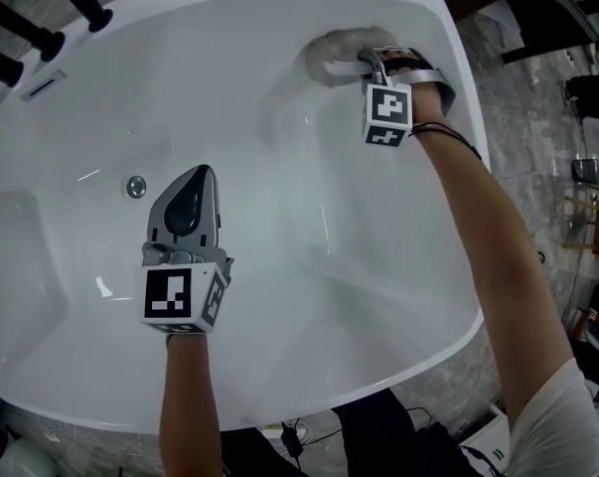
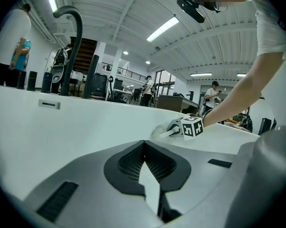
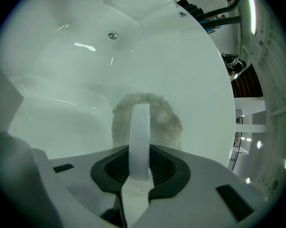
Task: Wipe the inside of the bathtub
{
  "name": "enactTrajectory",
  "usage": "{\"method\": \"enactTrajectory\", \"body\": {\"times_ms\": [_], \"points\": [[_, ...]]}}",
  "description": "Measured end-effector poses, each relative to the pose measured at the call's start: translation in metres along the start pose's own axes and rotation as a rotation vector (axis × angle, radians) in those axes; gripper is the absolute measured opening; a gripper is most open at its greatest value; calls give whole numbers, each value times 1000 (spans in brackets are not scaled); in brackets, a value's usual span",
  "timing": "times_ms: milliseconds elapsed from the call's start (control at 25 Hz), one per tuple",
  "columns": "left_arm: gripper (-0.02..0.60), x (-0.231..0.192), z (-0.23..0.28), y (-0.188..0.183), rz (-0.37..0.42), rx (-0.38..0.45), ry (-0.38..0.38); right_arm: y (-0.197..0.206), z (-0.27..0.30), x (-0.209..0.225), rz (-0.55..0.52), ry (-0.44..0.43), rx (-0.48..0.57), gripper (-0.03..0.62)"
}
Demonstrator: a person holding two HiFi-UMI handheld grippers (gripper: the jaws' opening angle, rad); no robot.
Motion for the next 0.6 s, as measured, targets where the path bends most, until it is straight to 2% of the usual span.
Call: {"method": "enactTrajectory", "body": {"times_ms": [280, 600], "points": [[8, -35, -31, 15, 2, -8, -46, -45, 0, -1, 7, -16, 27, 95], [8, -63, -68, 12, -3, -3, -84, -95, -18, 16, 3, 2, 61, 95]]}}
Point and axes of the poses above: the fingertips, and each gripper's own axes: z forward along the fingers, x to its right, y out of its underside, the point moved 1 cm from there along -z, backward along the fingers, and after that the axes turned 1 degree about -x, right-handed, at the moved point
